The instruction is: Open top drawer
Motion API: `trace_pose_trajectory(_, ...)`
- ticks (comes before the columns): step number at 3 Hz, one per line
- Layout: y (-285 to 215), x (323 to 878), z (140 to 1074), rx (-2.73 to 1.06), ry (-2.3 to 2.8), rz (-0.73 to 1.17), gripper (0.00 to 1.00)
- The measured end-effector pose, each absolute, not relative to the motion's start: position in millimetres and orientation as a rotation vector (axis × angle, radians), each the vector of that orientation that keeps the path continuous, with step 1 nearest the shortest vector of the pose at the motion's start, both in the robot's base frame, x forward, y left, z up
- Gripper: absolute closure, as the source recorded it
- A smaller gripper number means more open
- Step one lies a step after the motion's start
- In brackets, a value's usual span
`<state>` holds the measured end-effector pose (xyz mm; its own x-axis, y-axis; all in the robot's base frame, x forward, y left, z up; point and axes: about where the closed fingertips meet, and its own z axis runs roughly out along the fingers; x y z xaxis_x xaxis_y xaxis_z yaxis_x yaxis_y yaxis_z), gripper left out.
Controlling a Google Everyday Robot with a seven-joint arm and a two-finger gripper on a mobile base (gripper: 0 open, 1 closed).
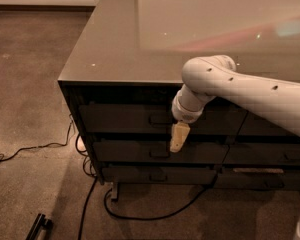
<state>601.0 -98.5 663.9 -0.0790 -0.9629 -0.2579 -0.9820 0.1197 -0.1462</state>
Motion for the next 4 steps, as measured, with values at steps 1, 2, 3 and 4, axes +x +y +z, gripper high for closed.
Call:
trace_pose_trajectory(1, -106, 612, 655, -1.914, 2.139, 0.081, 0.0)
trace_pose_trajectory(2, -115, 626, 644, -1.915, 2.18, 0.071, 0.0)
trace_pose_trajectory(3, -125, 632, 629, -1.934, 2.225, 0.066, 0.19)
trace_pose_trajectory(4, -130, 621, 625, -1.962, 2.247, 0.031, 0.41)
